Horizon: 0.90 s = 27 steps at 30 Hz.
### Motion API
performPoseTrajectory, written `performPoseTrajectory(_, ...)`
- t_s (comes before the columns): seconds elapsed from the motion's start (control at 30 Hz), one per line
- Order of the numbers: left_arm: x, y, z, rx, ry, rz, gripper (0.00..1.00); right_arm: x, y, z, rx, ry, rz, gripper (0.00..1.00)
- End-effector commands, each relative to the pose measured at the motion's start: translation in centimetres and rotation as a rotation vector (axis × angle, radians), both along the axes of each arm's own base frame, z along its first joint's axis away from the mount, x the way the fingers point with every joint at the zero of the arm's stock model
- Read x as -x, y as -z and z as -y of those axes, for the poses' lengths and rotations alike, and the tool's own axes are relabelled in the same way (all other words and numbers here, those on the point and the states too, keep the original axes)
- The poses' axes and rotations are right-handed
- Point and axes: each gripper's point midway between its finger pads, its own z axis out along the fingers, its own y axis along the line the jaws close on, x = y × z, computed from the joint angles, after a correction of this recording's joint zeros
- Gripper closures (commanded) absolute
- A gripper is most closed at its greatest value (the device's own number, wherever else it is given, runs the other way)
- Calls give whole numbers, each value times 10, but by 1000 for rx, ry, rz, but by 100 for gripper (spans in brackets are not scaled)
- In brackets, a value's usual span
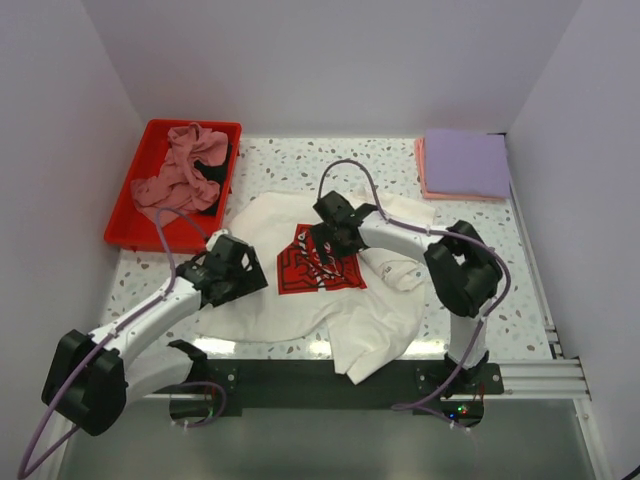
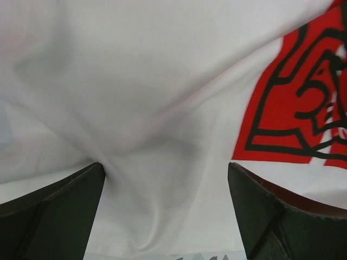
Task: Fold and stack the t-shirts
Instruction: Flatten the tshirt out
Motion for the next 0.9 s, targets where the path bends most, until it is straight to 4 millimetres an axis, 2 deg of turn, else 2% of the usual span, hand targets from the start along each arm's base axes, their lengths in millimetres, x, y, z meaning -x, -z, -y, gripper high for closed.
performPoseTrajectory(0.0,-37,-50,16,33,41,173,0,-2,-57,28,6,105,129,1)
performPoseTrajectory(0.13,-64,-76,34,77,97,280,0,5,-63,61,29,213,147,1)
performPoseTrajectory(0.17,-72,-84,38,77,112,307,0,1,-63,72,20,250,147,1)
performPoseTrajectory(0.3,-93,-91,50,76,143,337,0,0,-52,99,-38,330,101,1)
performPoseTrajectory(0.33,-99,-83,53,69,149,321,0,1,-46,106,-34,341,89,1)
performPoseTrajectory(0.4,-108,-83,58,61,167,322,0,-4,-41,117,-28,368,82,1)
performPoseTrajectory(0.43,-111,-73,59,44,173,296,0,-5,-38,120,-18,366,78,1)
performPoseTrajectory(0.47,-117,-74,62,42,179,298,0,-9,-32,123,-6,372,70,1)
performPoseTrajectory(0.53,-122,-59,65,27,187,265,0,-16,-26,123,-4,371,63,1)
performPoseTrajectory(0.6,-128,-54,69,22,201,258,0,-25,-10,128,11,394,39,1)
performPoseTrajectory(0.63,-131,-44,71,15,204,239,0,-34,-11,125,-1,412,46,1)
performPoseTrajectory(0.67,-135,-42,73,9,212,240,0,-39,2,127,10,421,28,1)
performPoseTrajectory(0.7,-138,-37,74,3,215,235,0,-46,5,127,11,428,34,1)
performPoseTrajectory(0.73,-142,-25,74,-11,217,210,0,-57,4,127,18,436,51,1)
performPoseTrajectory(0.77,-150,-25,72,-15,202,211,0,-62,6,131,35,450,45,1)
performPoseTrajectory(0.8,-152,-12,72,-31,200,180,0,-72,11,130,47,454,42,1)
performPoseTrajectory(0.87,-162,-7,72,-43,194,172,0,-84,16,138,60,473,43,1)
